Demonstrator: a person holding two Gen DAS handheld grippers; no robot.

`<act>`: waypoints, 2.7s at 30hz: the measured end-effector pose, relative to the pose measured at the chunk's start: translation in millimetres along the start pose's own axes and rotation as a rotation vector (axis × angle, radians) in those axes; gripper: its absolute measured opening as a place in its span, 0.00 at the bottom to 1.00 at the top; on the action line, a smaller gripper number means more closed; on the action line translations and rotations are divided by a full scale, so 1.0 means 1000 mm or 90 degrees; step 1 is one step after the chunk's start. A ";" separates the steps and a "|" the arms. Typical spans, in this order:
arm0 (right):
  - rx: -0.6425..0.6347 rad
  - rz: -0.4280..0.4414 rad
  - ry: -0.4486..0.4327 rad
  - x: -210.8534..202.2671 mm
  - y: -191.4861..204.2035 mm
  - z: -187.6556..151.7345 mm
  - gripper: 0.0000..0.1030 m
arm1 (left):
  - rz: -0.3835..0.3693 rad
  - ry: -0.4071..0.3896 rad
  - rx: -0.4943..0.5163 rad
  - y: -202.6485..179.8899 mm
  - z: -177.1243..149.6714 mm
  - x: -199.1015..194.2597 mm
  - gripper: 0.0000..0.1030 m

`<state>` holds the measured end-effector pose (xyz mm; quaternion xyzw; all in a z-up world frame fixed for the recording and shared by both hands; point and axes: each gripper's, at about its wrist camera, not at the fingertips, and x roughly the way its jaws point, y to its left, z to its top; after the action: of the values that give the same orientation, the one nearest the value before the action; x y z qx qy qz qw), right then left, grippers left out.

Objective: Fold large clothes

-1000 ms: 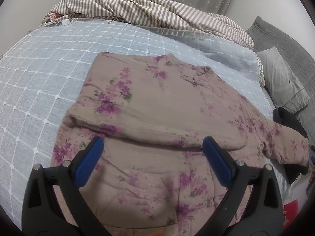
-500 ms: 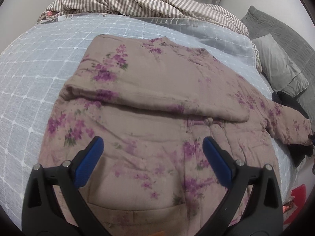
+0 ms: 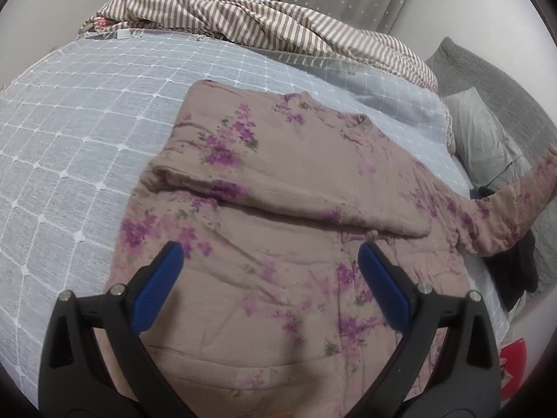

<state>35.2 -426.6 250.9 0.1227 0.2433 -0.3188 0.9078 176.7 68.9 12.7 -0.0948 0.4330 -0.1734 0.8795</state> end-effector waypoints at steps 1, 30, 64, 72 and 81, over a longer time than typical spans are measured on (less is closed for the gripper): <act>-0.019 0.023 -0.007 -0.003 0.031 0.002 0.07 | -0.006 -0.005 -0.012 0.005 0.002 -0.003 0.97; -0.263 0.452 0.221 0.049 0.387 -0.206 0.63 | -0.077 -0.032 -0.123 0.061 0.026 -0.004 0.93; -0.087 0.170 0.208 0.194 0.048 -0.256 0.64 | 0.110 -0.117 0.024 -0.005 0.053 0.061 0.31; -0.038 0.251 0.157 0.180 0.067 -0.231 0.64 | 0.029 -0.091 0.101 -0.031 0.062 0.082 0.39; -0.061 0.156 0.240 0.195 0.052 -0.264 0.65 | 0.089 -0.003 0.177 -0.033 0.027 0.076 0.45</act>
<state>104.4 -388.0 -71.7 0.1655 0.4067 -0.1656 0.8830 234.0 9.9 -15.4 0.0574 0.4081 -0.1697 0.8952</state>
